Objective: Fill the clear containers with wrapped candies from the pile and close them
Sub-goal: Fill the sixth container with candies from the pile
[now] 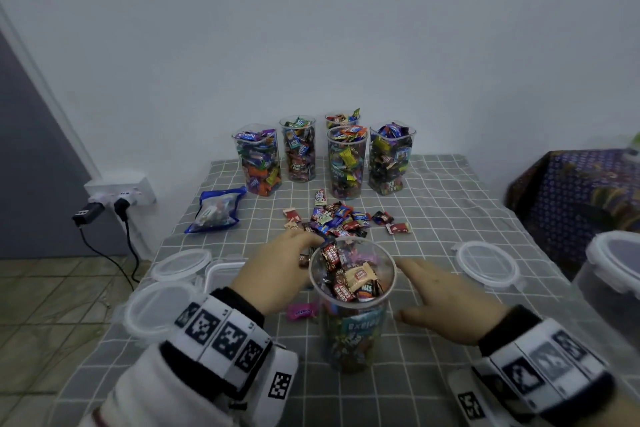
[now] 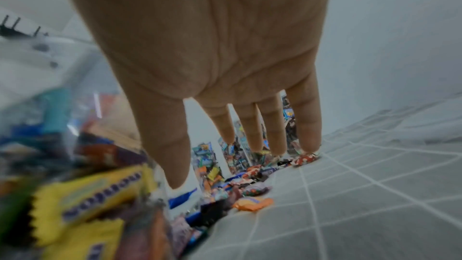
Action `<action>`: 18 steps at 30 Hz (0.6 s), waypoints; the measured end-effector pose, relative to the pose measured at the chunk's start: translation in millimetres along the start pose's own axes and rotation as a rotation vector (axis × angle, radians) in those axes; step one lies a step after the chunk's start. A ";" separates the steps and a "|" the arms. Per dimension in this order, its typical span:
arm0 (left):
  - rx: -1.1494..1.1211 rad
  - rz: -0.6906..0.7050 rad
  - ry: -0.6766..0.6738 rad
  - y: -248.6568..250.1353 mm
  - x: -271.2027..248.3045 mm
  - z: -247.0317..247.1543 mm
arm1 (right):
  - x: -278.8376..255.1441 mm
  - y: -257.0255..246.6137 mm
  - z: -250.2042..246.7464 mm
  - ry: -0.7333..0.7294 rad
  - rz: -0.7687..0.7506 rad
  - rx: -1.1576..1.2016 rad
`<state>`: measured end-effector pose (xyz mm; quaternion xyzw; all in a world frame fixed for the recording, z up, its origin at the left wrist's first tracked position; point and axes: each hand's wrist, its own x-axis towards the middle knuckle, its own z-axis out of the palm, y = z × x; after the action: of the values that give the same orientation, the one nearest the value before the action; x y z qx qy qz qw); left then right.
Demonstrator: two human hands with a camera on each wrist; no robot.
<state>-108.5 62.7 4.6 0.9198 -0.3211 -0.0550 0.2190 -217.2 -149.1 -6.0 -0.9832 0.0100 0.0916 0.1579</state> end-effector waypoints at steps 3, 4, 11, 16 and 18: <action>0.105 0.057 -0.086 -11.1 7.7 26.1 | 20.3 7.5 5.1 -0.036 0.023 -0.035; 0.101 0.044 -0.115 -14.2 9.6 33.9 | 27.2 10.0 7.7 -0.051 0.033 -0.051; 0.220 -0.016 -0.222 -13.5 29.6 41.1 | 89.4 29.6 29.5 -0.059 0.028 -0.213; 0.167 -0.158 -0.309 -26.3 61.3 43.7 | 113.4 25.1 20.0 -0.085 0.022 -0.251; 0.217 -0.134 -0.392 -24.4 71.3 42.8 | 124.2 20.7 17.5 -0.115 0.031 -0.239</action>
<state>-48.8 20.1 -41.7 0.9290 -0.2994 -0.2120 0.0482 -99.2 -162.2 -51.5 -0.9878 0.0051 0.1509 0.0387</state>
